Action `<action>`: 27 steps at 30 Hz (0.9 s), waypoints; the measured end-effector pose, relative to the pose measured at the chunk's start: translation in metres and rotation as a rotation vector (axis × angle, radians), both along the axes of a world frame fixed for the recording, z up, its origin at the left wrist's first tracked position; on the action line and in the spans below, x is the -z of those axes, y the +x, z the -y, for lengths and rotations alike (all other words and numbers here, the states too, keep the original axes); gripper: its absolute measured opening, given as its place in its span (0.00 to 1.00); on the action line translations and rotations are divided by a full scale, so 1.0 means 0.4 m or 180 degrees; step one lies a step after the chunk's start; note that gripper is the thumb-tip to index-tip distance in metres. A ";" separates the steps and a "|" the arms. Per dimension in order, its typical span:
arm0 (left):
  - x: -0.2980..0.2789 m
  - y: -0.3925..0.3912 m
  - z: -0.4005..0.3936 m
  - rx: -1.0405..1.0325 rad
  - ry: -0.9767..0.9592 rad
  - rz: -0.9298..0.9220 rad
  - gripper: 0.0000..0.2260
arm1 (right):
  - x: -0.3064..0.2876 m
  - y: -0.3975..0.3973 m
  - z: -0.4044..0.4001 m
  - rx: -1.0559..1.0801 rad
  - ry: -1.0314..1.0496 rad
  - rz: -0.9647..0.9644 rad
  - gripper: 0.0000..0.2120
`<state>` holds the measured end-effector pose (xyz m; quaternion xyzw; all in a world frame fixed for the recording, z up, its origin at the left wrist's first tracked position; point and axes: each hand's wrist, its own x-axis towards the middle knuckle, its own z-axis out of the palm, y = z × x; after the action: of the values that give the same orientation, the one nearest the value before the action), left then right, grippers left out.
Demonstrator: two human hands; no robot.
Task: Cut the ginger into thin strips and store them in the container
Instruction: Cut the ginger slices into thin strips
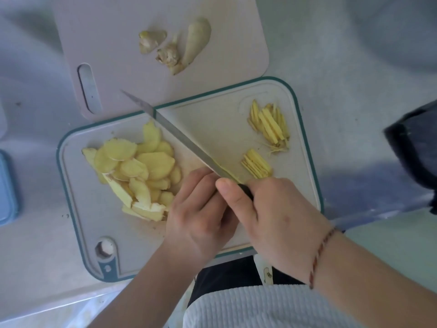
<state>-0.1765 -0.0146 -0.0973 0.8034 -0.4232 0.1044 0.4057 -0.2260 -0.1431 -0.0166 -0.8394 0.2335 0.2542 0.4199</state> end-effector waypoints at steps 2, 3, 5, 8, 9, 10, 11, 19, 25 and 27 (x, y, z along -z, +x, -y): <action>-0.001 -0.001 0.001 -0.0069 0.0126 -0.0010 0.12 | -0.007 -0.012 0.011 0.0012 -0.0062 0.0053 0.34; -0.003 -0.001 0.003 -0.0104 0.0168 -0.0003 0.14 | -0.012 -0.025 0.017 0.0018 -0.0115 0.0054 0.33; -0.003 -0.002 0.003 -0.0169 0.0266 0.0016 0.12 | -0.026 -0.058 0.023 0.0069 -0.0124 -0.0013 0.32; -0.003 -0.003 0.001 -0.0154 0.0387 0.0046 0.04 | -0.043 -0.099 0.029 0.0157 -0.0057 -0.0143 0.31; -0.004 -0.004 0.001 -0.0114 0.0383 0.0039 0.03 | -0.046 -0.105 0.031 0.0188 -0.0026 -0.0185 0.31; -0.005 -0.004 0.001 -0.0073 0.0359 0.0031 0.03 | -0.047 -0.109 0.032 0.0205 0.0000 -0.0217 0.30; -0.006 -0.004 0.001 -0.0042 0.0322 0.0019 0.04 | -0.048 -0.110 0.032 0.0215 0.0027 -0.0228 0.30; -0.004 -0.006 -0.005 -0.0081 0.0374 0.0067 0.03 | -0.038 -0.125 0.021 0.0289 0.0055 -0.0220 0.34; -0.001 -0.004 -0.004 -0.0097 0.0315 0.0105 0.07 | -0.028 -0.077 0.014 0.0191 -0.0021 -0.0278 0.33; 0.003 -0.004 -0.006 -0.0085 0.0233 0.0080 0.09 | -0.009 -0.023 0.005 0.0078 0.0019 -0.0085 0.33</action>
<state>-0.1780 -0.0122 -0.0984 0.8219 -0.4210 0.1043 0.3693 -0.2351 -0.1449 -0.0129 -0.8317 0.2486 0.2609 0.4224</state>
